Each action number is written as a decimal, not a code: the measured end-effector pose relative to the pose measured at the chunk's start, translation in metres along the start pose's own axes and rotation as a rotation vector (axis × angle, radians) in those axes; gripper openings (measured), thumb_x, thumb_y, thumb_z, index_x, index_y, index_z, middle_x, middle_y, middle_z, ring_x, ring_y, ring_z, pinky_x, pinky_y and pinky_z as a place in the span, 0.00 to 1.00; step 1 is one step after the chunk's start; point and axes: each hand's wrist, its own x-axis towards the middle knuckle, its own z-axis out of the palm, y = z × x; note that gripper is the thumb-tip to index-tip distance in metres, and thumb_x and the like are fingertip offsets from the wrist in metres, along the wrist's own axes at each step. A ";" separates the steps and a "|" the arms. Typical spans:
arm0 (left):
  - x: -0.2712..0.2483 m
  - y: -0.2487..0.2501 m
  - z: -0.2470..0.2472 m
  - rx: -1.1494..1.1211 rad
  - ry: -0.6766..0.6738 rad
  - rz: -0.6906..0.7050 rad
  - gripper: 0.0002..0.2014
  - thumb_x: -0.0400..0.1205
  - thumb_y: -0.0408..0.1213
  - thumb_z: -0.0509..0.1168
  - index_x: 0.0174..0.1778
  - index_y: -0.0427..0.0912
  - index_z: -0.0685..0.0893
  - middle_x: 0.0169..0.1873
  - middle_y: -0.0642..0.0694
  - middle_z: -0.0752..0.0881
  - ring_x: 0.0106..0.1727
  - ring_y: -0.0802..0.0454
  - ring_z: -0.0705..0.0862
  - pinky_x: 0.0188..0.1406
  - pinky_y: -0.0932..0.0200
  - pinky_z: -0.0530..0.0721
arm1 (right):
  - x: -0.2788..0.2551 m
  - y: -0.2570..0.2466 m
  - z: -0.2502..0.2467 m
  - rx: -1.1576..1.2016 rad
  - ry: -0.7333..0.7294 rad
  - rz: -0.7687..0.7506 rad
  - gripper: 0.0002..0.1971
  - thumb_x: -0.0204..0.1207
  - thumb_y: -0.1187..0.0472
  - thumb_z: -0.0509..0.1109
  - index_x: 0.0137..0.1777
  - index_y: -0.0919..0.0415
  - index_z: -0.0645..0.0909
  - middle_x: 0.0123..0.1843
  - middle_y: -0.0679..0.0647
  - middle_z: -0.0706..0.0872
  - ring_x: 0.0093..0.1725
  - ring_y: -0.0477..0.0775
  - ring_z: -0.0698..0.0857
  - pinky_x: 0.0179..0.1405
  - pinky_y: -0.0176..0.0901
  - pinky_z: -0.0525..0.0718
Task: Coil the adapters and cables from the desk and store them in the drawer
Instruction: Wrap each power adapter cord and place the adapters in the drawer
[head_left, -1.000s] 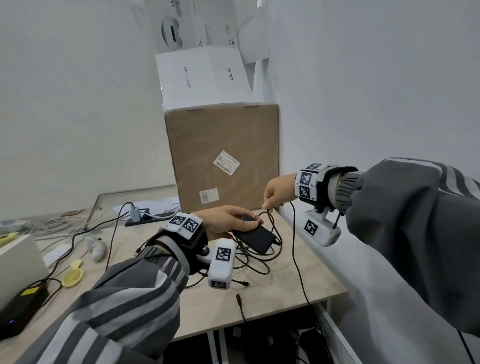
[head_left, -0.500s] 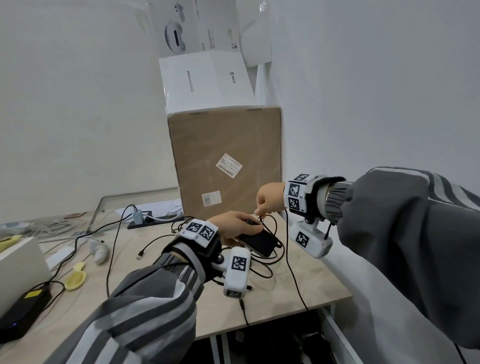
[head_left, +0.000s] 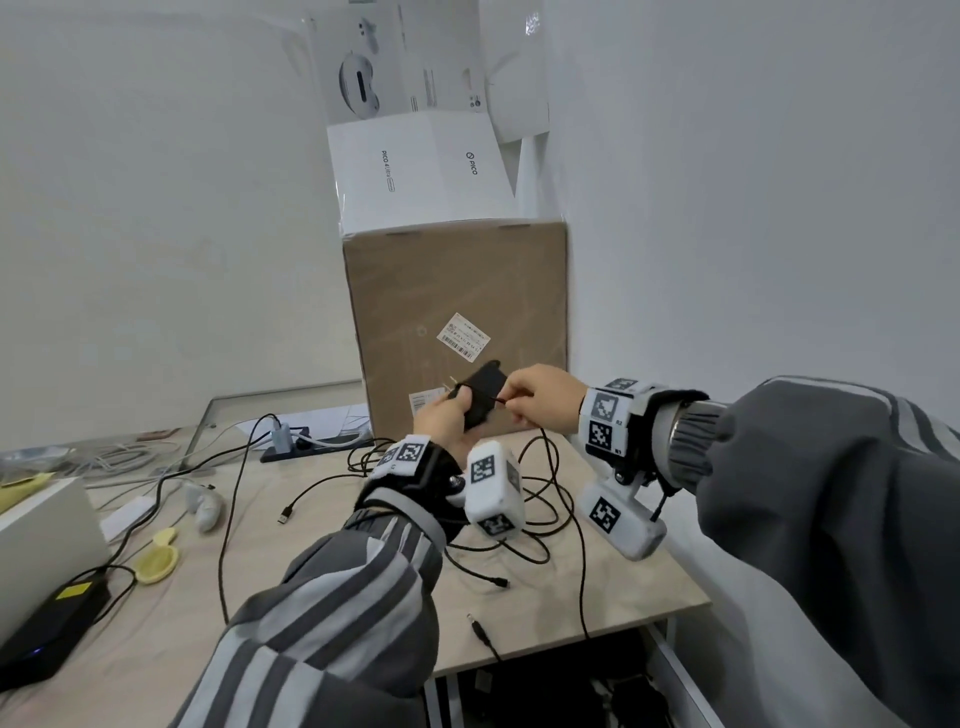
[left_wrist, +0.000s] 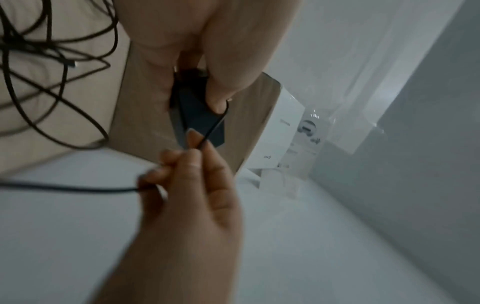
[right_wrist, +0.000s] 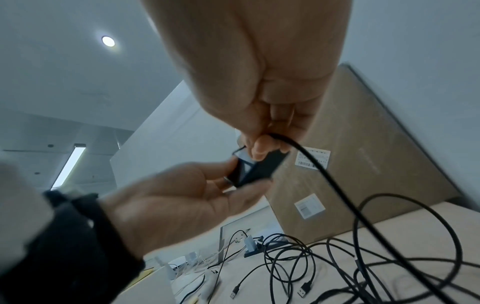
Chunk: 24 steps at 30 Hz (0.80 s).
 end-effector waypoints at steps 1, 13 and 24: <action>-0.002 0.005 0.003 -0.048 -0.012 -0.004 0.14 0.88 0.33 0.58 0.63 0.26 0.75 0.42 0.34 0.82 0.33 0.44 0.84 0.16 0.62 0.82 | -0.004 0.002 0.003 0.032 0.009 -0.009 0.07 0.80 0.68 0.62 0.49 0.63 0.82 0.35 0.52 0.84 0.28 0.43 0.79 0.33 0.31 0.78; -0.008 0.028 -0.022 0.192 -0.483 0.022 0.07 0.85 0.41 0.61 0.51 0.43 0.79 0.36 0.47 0.83 0.28 0.59 0.80 0.28 0.66 0.70 | -0.030 0.076 -0.009 0.146 -0.121 0.030 0.14 0.82 0.55 0.65 0.35 0.48 0.86 0.25 0.49 0.75 0.26 0.46 0.71 0.32 0.39 0.71; -0.026 0.015 -0.022 0.850 -0.582 -0.101 0.06 0.84 0.33 0.65 0.54 0.37 0.83 0.35 0.49 0.85 0.28 0.62 0.84 0.28 0.72 0.79 | 0.005 0.007 -0.038 -0.256 -0.378 -0.073 0.09 0.77 0.50 0.71 0.37 0.50 0.87 0.29 0.44 0.79 0.29 0.41 0.73 0.32 0.33 0.71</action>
